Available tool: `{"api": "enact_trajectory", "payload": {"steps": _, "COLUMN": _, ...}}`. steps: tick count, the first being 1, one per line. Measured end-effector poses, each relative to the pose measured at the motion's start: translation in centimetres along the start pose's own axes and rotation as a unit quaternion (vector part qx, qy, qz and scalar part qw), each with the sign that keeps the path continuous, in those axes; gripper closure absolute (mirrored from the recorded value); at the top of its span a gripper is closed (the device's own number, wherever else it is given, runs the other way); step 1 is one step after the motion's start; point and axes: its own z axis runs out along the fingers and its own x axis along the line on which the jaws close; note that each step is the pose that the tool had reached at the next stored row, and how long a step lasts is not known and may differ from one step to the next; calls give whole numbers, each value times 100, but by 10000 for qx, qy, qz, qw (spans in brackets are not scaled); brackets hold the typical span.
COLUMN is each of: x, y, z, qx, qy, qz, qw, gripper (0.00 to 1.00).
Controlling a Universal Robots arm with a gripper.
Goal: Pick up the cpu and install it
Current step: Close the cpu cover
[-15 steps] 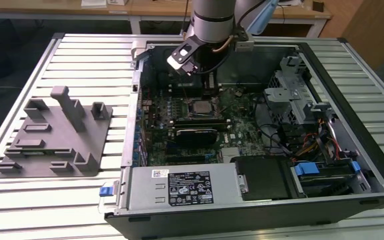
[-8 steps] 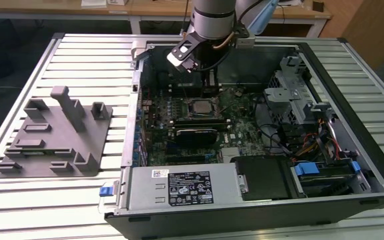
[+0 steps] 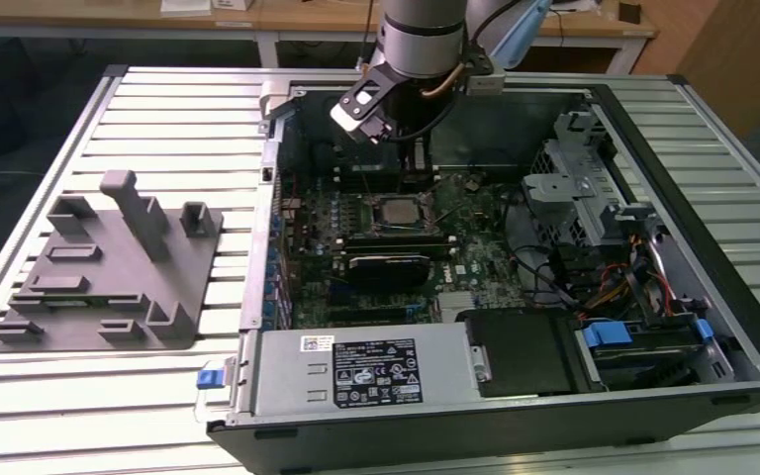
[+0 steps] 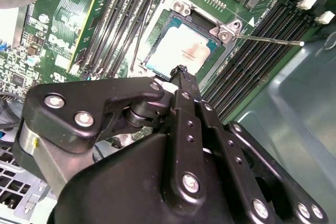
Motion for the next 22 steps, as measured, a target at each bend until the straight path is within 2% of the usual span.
{"api": "enact_trajectory", "payload": {"steps": 13, "x": 0, "y": 2, "z": -70, "qx": 0, "qy": 0, "qz": -1, "qw": 10000, "gripper": 89}}
{"api": "enact_trajectory", "payload": {"steps": 22, "x": -4, "y": 4, "z": -178, "qx": 0, "qy": 0, "qz": 0, "qw": 10000, "gripper": 89}}
